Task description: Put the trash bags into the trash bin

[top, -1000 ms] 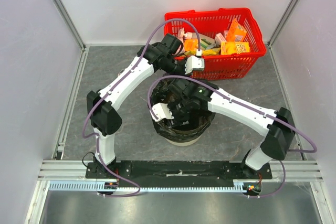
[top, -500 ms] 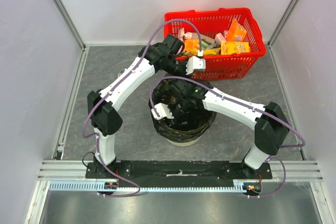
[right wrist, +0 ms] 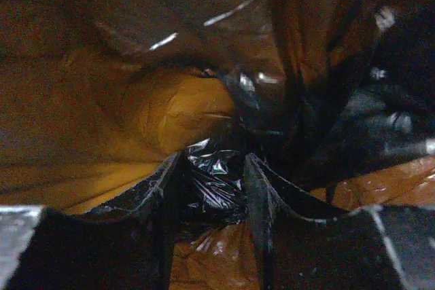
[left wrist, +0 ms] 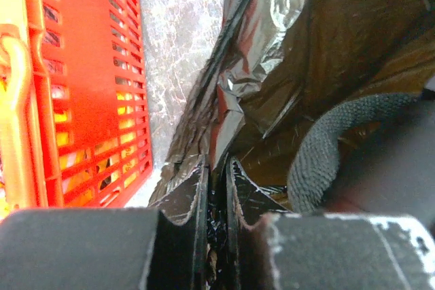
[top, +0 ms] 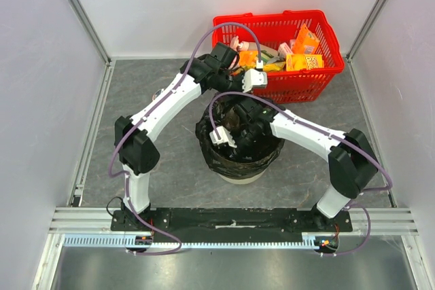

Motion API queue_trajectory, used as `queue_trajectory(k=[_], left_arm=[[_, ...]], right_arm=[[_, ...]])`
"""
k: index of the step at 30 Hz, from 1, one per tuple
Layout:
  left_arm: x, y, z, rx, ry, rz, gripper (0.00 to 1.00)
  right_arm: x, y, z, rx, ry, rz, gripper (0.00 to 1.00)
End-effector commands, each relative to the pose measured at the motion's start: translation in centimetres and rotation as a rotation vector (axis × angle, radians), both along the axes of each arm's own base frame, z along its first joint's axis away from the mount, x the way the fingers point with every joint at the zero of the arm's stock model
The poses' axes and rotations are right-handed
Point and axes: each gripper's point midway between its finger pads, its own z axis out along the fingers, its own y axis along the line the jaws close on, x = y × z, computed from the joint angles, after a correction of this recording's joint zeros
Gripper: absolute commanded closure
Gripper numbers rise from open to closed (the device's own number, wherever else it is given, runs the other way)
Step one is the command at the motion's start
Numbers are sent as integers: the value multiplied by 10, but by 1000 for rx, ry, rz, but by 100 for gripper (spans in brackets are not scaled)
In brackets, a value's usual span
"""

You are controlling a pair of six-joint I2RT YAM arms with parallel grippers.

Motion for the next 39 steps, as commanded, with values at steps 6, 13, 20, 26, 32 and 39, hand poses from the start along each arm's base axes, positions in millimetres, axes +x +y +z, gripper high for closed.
queue_trajectory(k=[6, 13, 20, 26, 32, 39], left_arm=[[-18, -5, 8, -13, 6, -56, 98], [-14, -7, 7, -2, -9, -42, 98], [-14, -13, 4, 9, -8, -30, 98], [-14, -14, 2, 21, -15, -28, 98], [-16, -15, -2, 30, -12, -36, 98], [-16, -16, -6, 40, -14, -39, 98]], right_arm=[[10, -23, -1, -30, 38, -102, 52], [30, -32, -16, -151, -52, -174, 54], [39, -36, -29, -277, -131, -203, 54], [39, -39, -38, -341, -162, -208, 54], [43, -45, -43, -393, -191, -217, 54], [53, -59, -49, -482, -264, -232, 54]])
